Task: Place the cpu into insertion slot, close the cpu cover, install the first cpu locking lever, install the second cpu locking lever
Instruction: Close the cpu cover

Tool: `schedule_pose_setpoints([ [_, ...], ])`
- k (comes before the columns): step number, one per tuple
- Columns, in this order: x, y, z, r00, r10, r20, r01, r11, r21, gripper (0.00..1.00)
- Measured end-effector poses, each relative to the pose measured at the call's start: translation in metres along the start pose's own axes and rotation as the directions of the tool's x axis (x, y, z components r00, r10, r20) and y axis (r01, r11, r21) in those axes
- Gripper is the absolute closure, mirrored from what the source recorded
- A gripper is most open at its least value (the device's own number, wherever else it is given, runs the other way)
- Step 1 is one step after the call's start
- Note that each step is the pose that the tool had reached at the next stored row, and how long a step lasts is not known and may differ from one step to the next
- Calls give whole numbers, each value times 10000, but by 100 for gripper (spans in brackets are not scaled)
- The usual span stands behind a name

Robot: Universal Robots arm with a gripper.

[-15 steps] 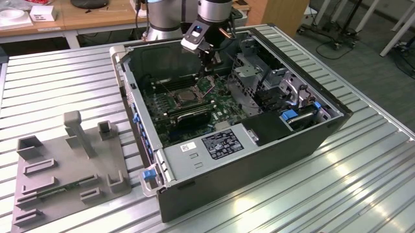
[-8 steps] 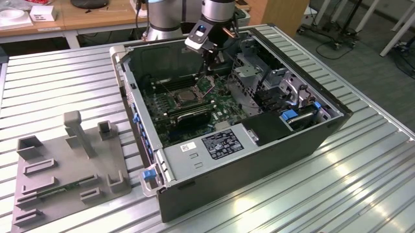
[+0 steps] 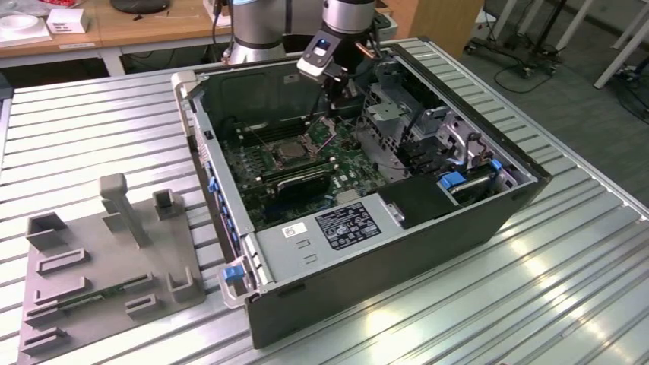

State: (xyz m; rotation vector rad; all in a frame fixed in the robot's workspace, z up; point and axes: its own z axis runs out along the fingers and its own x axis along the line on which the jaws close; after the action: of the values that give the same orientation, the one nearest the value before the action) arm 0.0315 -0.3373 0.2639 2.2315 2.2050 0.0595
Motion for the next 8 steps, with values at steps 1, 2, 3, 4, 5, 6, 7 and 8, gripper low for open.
schedule_pose_setpoints([
  [1,0,13,1,10000,0,0,0,10000,0,89],
  [2,0,27,1,10000,0,0,0,10000,0,89],
  [3,0,41,2,10000,-1,0,1,10000,0,89],
  [4,1,54,2,10000,-1,0,1,10000,0,89],
  [5,1,67,3,10000,-1,0,1,10000,0,89],
  [6,1,80,3,10000,0,0,0,10000,0,89],
  [7,1,93,4,10000,1,0,-1,10000,0,89],
  [8,1,104,5,10000,0,0,0,10000,0,89],
])
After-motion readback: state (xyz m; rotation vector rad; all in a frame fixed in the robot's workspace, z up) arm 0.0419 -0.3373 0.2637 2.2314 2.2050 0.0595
